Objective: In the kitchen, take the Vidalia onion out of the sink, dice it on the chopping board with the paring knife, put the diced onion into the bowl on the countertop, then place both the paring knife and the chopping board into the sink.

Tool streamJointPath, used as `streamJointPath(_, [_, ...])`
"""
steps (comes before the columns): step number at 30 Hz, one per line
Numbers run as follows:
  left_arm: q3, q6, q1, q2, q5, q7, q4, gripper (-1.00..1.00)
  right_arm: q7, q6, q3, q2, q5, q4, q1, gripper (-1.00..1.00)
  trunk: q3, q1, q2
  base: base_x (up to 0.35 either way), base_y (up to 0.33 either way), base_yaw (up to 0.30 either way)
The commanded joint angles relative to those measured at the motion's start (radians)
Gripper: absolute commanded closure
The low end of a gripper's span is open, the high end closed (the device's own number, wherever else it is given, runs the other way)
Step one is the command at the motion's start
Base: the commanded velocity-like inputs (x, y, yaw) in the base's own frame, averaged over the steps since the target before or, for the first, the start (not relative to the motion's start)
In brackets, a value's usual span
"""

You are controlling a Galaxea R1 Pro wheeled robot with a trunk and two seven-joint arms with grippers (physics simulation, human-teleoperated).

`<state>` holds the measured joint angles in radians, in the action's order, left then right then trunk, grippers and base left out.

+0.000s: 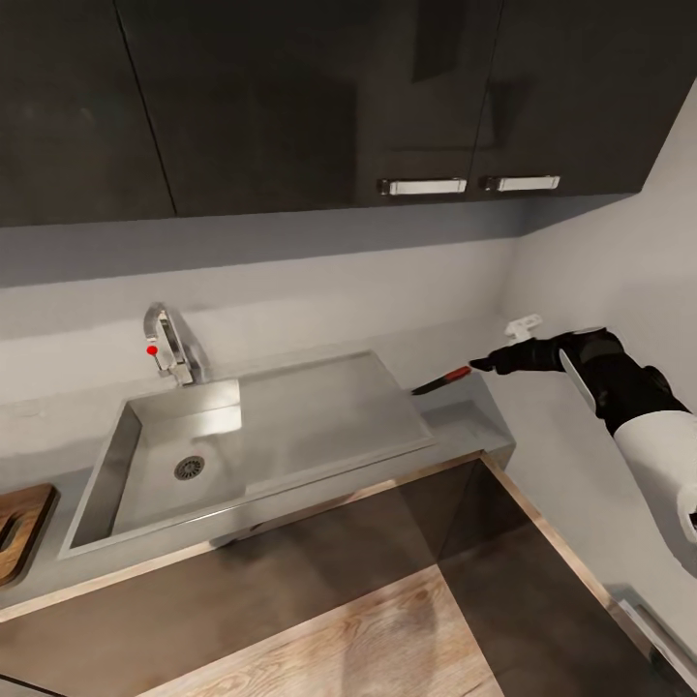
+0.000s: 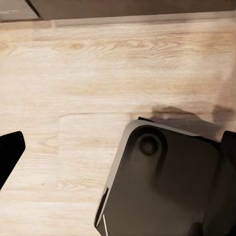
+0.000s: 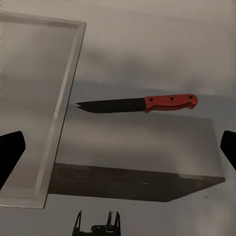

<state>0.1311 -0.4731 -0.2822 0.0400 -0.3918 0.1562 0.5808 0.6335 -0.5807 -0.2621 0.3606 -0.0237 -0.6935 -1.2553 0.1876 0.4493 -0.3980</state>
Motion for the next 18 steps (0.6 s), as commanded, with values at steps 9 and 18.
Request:
streamJointPath(9, [0.007, -0.007, 0.000, 0.001, -0.005, 0.009, -0.014, -1.00, 0.003, -0.004, -0.003, -0.007, -0.002, 0.000, -0.001, -1.00, 0.010, 0.001, -0.002, 0.000, -0.007, 0.133])
streamJointPath(18, [0.008, -0.008, 0.000, 0.001, -0.005, 0.009, -0.015, -1.00, 0.003, -0.004, -0.003, -0.009, -0.002, 0.000, -0.001, -1.00, 0.021, 0.001, -0.002, 0.004, -0.106, 0.184])
